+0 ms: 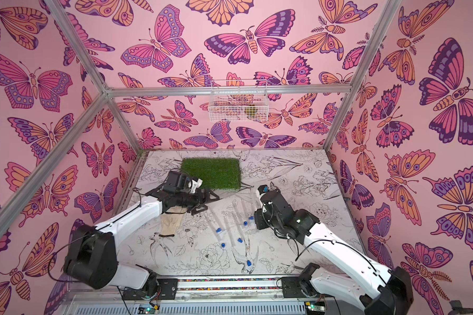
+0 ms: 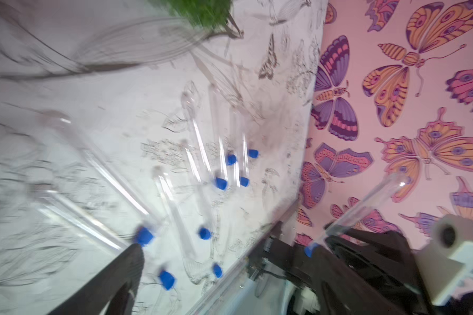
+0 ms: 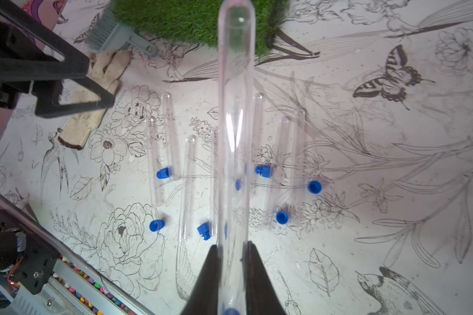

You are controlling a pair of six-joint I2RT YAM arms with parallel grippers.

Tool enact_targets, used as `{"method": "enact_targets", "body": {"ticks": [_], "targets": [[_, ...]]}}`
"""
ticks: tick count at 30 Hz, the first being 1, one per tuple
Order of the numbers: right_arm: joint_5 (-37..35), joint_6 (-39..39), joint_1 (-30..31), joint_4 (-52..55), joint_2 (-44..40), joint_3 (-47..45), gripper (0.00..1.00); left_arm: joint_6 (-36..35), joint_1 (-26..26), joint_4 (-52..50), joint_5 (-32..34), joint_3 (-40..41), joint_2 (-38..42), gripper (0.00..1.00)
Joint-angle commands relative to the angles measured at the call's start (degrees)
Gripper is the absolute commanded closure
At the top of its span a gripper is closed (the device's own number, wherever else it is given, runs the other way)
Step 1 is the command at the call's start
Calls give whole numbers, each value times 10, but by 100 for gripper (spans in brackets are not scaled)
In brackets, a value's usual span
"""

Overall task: Remove stoppers from test tubes
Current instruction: Pick up the test tube at the center of the board.

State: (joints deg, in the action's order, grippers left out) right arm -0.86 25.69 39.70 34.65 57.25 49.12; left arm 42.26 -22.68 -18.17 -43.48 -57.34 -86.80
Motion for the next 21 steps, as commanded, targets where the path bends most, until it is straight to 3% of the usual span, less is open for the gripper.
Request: {"method": "enact_targets", "body": {"ticks": [1, 7, 12, 19, 20, 21], "targets": [[40, -7, -35, 31, -19, -5, 86, -20, -24, 16, -121, -42, -27, 0], [82, -16, -73, 42, -25, -3, 86, 13, -31, 59, -160, -56, -51, 0], [121, -22, -79, 46, -2, 21, 86, 87, -31, 190, -197, -30, -34, 0], [185, -39, -79, 61, 45, 69, 86, 107, -26, 312, -205, -3, -22, 0], [194, -42, -79, 63, 51, 75, 86, 170, -25, 326, -217, 6, -20, 0], [209, -48, -80, 65, 56, 82, 86, 183, -23, 345, -218, 13, -18, 0]]}}
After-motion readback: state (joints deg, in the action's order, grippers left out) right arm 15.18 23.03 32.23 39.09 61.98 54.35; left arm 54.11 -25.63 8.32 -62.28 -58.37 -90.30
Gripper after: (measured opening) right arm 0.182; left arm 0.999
